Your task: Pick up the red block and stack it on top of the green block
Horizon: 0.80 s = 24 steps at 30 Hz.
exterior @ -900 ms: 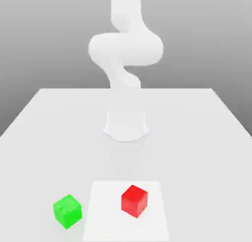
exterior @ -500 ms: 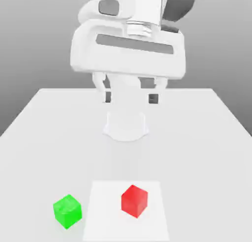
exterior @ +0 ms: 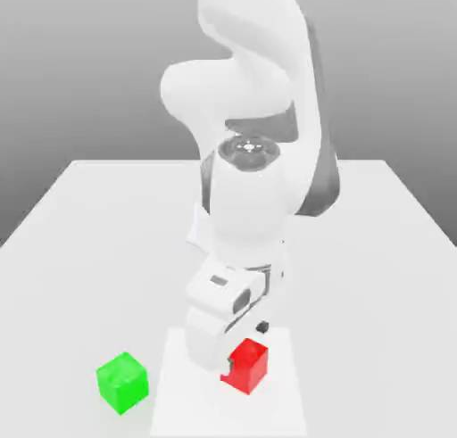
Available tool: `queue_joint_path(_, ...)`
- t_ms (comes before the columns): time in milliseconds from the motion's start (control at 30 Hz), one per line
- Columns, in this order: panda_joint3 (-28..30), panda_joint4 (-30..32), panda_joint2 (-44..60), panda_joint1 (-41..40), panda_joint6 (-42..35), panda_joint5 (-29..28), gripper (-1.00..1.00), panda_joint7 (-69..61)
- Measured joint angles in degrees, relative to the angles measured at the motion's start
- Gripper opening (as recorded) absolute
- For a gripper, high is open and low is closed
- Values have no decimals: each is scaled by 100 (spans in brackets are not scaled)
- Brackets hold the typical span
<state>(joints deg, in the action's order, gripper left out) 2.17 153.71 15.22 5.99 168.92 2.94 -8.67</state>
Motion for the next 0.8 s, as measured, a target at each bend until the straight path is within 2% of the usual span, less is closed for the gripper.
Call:
queue_joint_path(233,-13,-2,15,-13,4,-2,-100,0)
queue_joint_path(433,78,152,-1060,9,-914,-217,-100,186)
queue_joint_path(800,620,-303,-1233,-856,-1554,-229,-100,2877)
